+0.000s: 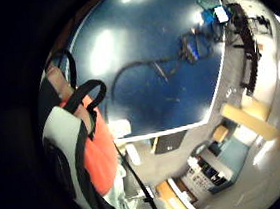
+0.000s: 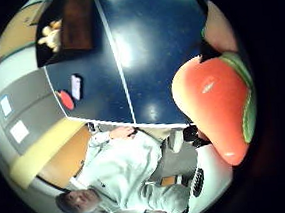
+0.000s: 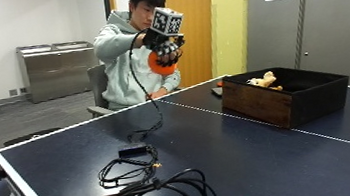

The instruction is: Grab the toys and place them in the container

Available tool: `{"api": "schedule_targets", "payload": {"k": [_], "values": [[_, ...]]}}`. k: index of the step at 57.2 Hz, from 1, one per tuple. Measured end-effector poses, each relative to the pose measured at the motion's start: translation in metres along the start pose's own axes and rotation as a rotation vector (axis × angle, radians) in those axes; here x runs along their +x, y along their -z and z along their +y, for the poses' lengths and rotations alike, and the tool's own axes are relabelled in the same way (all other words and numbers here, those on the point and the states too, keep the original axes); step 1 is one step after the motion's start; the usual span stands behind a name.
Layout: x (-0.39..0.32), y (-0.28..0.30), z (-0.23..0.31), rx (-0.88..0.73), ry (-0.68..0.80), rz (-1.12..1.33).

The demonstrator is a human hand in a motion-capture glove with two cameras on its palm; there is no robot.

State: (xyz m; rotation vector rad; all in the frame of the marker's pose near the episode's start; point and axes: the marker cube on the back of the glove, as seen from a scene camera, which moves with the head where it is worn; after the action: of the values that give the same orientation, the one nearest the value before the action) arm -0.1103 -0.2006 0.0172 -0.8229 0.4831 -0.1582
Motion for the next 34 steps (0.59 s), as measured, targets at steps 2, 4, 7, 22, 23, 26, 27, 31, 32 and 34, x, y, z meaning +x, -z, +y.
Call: {"api": "schedule_targets", "payload": {"k": [2,4,7,22,23,26,27,31,32,34], "values": [[-0.019,0.018,0.0,0.041,0.022,0.003],[-0.04,0.036,-0.002,0.089,0.046,-0.003],[-0.068,0.063,-0.009,0.165,0.094,-0.016],[-0.178,0.137,-0.067,0.374,0.195,-0.109],[-0.179,0.139,-0.074,0.395,0.19,-0.107],[-0.149,0.145,-0.115,0.478,0.115,-0.049],[-0.132,0.146,-0.133,0.506,0.079,-0.025],[-0.119,0.148,-0.166,0.578,0.011,-0.026],[-0.119,0.147,-0.171,0.589,-0.001,-0.03],[-0.126,0.145,-0.176,0.604,-0.014,-0.055]]}}
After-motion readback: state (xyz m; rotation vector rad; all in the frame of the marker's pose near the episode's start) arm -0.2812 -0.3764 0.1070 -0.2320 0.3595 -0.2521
